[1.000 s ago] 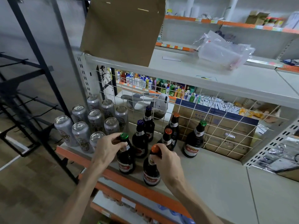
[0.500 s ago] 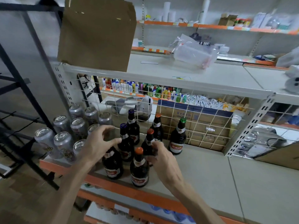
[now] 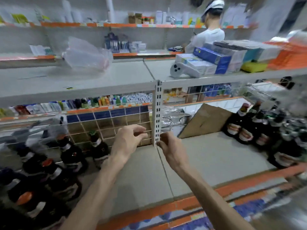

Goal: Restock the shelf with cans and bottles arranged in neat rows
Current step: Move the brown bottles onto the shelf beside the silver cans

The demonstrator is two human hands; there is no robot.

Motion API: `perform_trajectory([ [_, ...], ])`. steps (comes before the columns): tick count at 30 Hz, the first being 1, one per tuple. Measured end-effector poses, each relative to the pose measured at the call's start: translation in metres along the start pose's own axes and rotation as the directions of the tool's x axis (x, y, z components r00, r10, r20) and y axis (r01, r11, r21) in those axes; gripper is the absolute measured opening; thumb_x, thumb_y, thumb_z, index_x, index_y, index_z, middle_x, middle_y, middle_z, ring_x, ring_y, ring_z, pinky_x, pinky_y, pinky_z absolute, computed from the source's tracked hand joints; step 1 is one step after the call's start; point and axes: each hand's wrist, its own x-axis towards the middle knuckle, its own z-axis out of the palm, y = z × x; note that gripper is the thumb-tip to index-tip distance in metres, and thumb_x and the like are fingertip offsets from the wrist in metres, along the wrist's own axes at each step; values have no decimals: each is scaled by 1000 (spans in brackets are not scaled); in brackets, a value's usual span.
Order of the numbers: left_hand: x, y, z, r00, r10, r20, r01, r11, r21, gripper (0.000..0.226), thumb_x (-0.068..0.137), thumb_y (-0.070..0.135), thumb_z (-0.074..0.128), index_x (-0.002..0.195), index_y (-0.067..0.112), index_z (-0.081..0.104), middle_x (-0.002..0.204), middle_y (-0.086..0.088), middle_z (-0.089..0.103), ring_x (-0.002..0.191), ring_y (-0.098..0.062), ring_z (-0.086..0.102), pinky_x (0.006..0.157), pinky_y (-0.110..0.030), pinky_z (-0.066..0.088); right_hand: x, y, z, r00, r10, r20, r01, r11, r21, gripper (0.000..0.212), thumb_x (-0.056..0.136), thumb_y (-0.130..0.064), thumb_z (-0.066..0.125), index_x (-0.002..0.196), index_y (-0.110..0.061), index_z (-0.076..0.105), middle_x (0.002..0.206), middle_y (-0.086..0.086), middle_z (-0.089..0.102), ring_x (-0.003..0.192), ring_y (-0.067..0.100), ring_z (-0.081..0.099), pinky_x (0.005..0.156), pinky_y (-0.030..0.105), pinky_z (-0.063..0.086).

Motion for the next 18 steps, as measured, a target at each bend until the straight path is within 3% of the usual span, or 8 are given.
perform_trajectory([
  [5,40,53,105,989,67,134,-67,998,-5,32,84,19,79,115,13,74,111,2,75,97,-4,68,82,-2,43,20,78,-69,990,90,-107,-93,995,-27,16,92,-25,65,104,-14,61,98,6,72,95,28,65,76,36,50],
  [8,55,84,170,975,125,183,-132,991,28,39,88,19,74,126,19,68,119,2,73,107,-10,69,96,-24,52,32,130,-114,976,152,-154,-159,987,-31,22,93,-25,63,112,-15,60,105,8,72,101,27,65,83,38,51],
  [10,65,105,213,959,170,226,-194,977,87,47,89,20,73,134,21,62,129,3,68,116,-15,66,101,-33,51,39,161,-143,970,169,-176,-182,982,-57,29,94,-26,61,121,-15,59,116,8,70,109,27,63,89,39,50],
  [15,85,164,310,911,210,356,-291,937,193,62,93,25,67,149,17,42,151,-4,48,138,-23,46,113,-33,35,54,235,-212,938,201,-283,-249,958,-146,37,93,-25,61,128,-13,57,125,9,66,118,29,58,95,37,46],
  [18,87,195,350,870,198,453,-350,893,282,73,95,29,63,157,19,24,163,-2,26,147,-27,29,117,-38,28,52,275,-243,909,217,-355,-313,919,-241,44,92,-26,64,131,-11,53,128,8,61,124,30,51,103,38,41],
])
